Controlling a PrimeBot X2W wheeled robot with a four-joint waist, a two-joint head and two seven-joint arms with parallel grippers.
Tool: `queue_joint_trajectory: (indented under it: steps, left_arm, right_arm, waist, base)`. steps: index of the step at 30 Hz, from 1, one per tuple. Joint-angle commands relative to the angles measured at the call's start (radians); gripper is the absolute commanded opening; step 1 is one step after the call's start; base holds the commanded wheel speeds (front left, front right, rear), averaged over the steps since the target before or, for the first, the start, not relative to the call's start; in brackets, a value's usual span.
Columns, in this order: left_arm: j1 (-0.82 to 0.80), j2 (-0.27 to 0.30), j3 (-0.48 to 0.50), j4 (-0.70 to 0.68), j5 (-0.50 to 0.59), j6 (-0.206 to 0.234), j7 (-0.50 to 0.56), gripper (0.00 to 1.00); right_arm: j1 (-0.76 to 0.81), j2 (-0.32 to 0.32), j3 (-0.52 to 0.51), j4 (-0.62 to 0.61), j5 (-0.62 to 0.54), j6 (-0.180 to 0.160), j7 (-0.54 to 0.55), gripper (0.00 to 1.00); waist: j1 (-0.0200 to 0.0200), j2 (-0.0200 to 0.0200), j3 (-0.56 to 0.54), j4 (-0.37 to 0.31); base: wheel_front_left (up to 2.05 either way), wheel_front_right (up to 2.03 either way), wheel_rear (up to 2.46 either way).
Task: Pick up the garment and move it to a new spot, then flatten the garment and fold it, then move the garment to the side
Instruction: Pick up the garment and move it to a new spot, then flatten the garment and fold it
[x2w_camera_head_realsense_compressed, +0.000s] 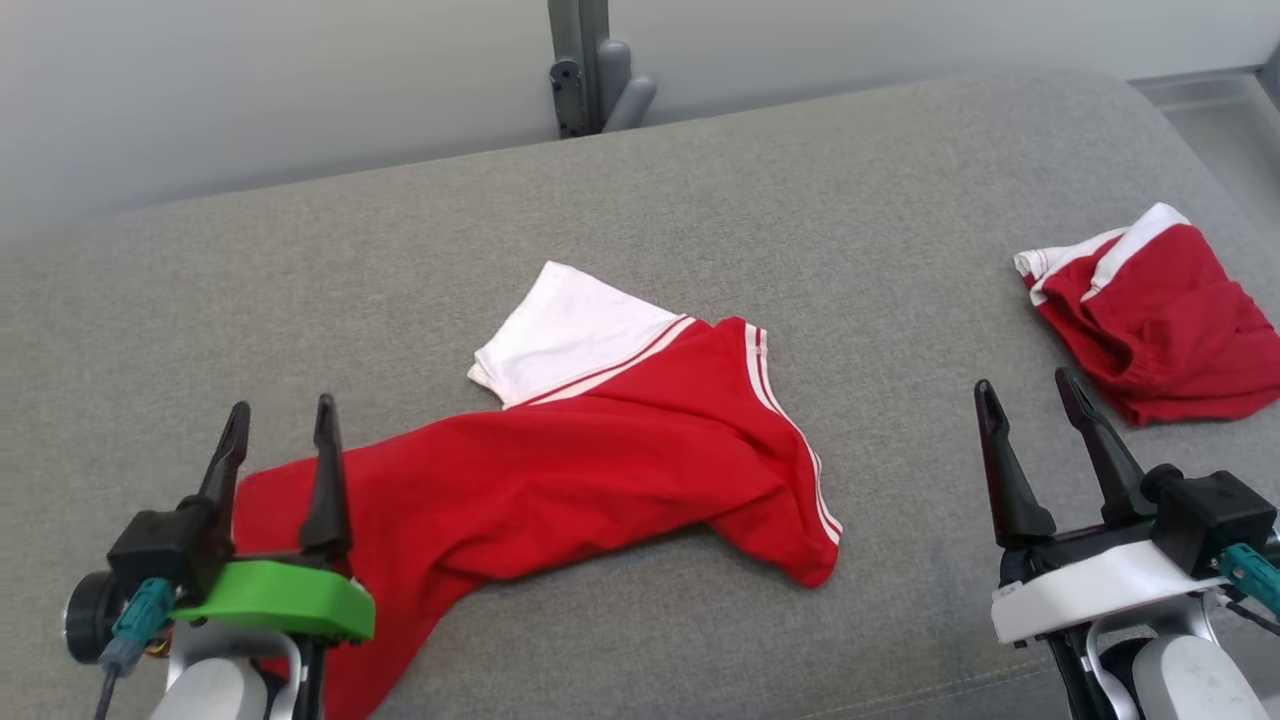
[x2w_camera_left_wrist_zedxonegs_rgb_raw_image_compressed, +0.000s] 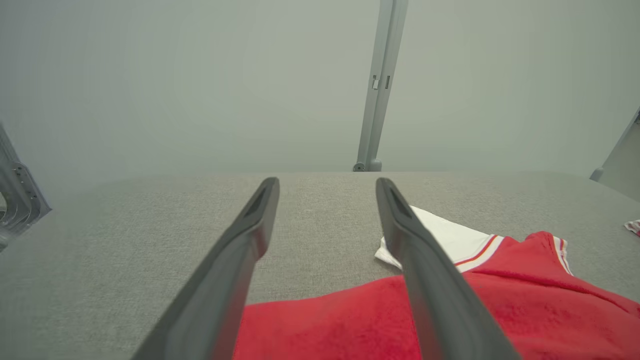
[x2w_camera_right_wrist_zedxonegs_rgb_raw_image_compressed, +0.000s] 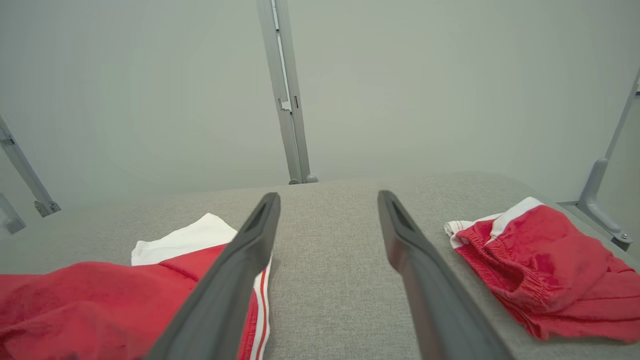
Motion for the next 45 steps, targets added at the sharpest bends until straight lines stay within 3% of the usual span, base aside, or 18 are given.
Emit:
queue_joint_trajectory:
  steps: [1, 7, 19, 38, 42, 45]
  left_arm:
    - [0.036, 0.022, 0.012, -0.024, -0.015, 0.007, 0.003, 1.00]
    - [0.116, 0.063, 0.025, -0.116, -0.013, 0.033, 0.033, 1.00]
    - [0.238, 0.079, 0.010, -0.256, -0.007, 0.093, 0.083, 1.00]
    - [0.228, 0.090, 0.002, -0.276, -0.005, 0.100, 0.095, 1.00]
    - [0.209, 0.088, -0.003, -0.276, -0.002, 0.096, 0.094, 1.00]
    - [0.189, 0.085, -0.010, -0.281, 0.004, 0.095, 0.096, 1.00]
  right_arm:
    - [0.019, -0.011, 0.004, -0.001, -0.006, -0.001, 0.006, 1.00]
    - [0.030, -0.031, 0.024, 0.005, -0.004, -0.001, 0.014, 1.00]
    - [0.073, -0.035, 0.027, -0.010, -0.003, -0.001, 0.035, 1.00]
    - [0.071, -0.036, 0.025, -0.027, -0.005, -0.001, 0.048, 1.00]
    - [0.057, -0.053, 0.058, -0.024, -0.011, -0.001, 0.056, 1.00]
    - [0.047, -0.090, 0.136, -0.013, -0.022, -0.001, 0.075, 1.00]
  waist:
    - [0.0000, 0.0000, -0.038, 0.038]
    - [0.0000, 0.0000, -0.051, 0.050]
    - [0.0000, 0.0000, -0.093, 0.058]
    - [0.0000, 0.0000, -0.084, 0.072]
    - [0.0000, 0.0000, -0.074, 0.084]
    - [0.0000, 0.0000, -0.052, 0.098]
  base:
    - [0.00, 0.00, 0.00]
    - [0.00, 0.00, 0.00]
    - [0.00, 0.00, 0.00]
    - [0.00, 0.00, 0.00]
    - [0.00, 0.00, 0.00]
    - [0.00, 0.00, 0.00]
